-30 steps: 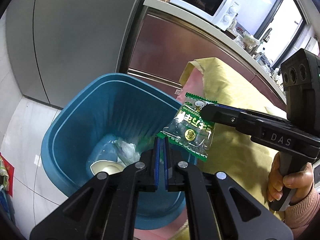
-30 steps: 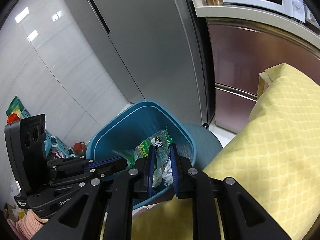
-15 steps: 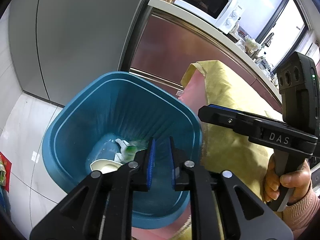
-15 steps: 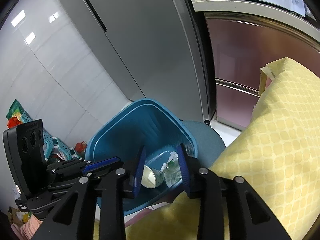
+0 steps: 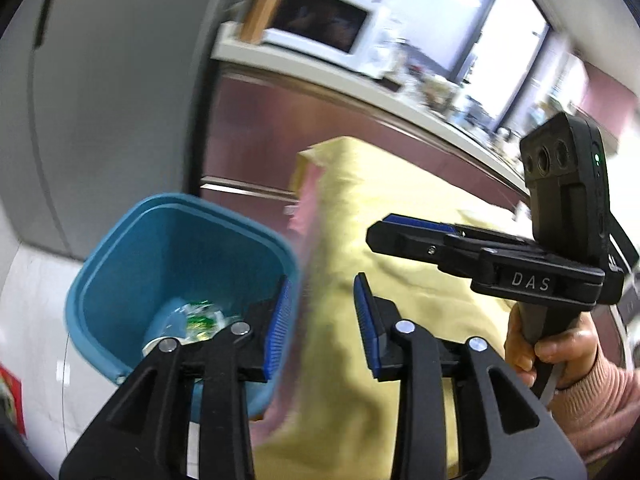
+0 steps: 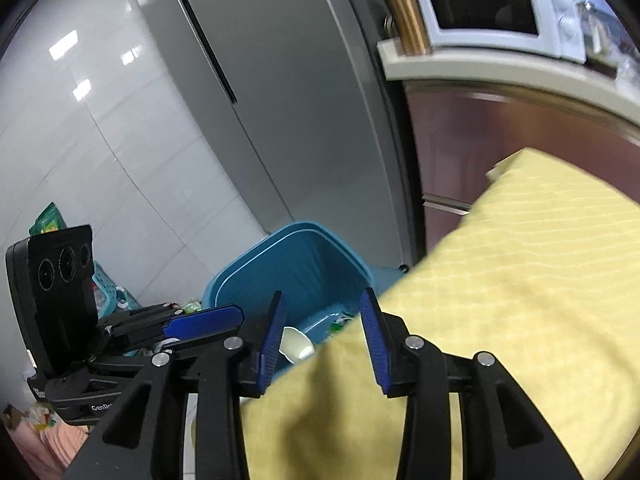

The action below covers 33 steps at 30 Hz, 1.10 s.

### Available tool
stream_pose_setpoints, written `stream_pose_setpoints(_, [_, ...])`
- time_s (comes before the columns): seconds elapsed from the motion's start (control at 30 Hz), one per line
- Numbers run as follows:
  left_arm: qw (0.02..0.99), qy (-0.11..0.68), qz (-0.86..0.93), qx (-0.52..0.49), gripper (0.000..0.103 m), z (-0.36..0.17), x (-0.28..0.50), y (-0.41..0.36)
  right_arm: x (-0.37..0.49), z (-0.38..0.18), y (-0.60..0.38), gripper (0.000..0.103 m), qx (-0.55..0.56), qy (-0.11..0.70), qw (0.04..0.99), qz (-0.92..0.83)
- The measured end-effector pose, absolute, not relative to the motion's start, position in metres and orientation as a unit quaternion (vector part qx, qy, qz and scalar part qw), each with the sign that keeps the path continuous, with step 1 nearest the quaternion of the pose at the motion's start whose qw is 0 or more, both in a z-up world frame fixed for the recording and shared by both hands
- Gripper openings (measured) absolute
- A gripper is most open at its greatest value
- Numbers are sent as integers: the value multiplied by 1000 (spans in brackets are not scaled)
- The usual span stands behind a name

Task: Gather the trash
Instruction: 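Move both open tools back toward the remaining trash on the table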

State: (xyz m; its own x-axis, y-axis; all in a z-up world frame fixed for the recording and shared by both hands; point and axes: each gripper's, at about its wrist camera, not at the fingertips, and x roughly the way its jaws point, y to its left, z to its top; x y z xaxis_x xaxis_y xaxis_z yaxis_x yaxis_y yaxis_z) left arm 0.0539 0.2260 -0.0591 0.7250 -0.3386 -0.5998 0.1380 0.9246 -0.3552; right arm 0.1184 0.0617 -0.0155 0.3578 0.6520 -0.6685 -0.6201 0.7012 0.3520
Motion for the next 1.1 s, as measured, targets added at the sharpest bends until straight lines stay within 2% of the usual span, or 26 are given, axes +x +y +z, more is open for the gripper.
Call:
stream_pose_setpoints(0.33, [891,349,-274,-98,42,-48,53,103,78,13,-54,38,44,369,878,302])
stream_pose_setpoints(0.6, [862,367,-337,-90,51,-56,63,25,57,2,-153,39,87,363,906,198])
stream_pose_setpoints(0.97, [832,413,-359,-90,53,-72,92,-31,33,-14,-255,40,131,354,923,75])
stream_pose_setpoints(1.03, [833,415,-357,-83,55,-71,96,-38,34,-17,-270,45,138,353,924,56])
stream_pose_setpoints(1.1, [831,422,-355,-75,56,-71,100,-45,35,-22,-285,46,149,357,921,40])
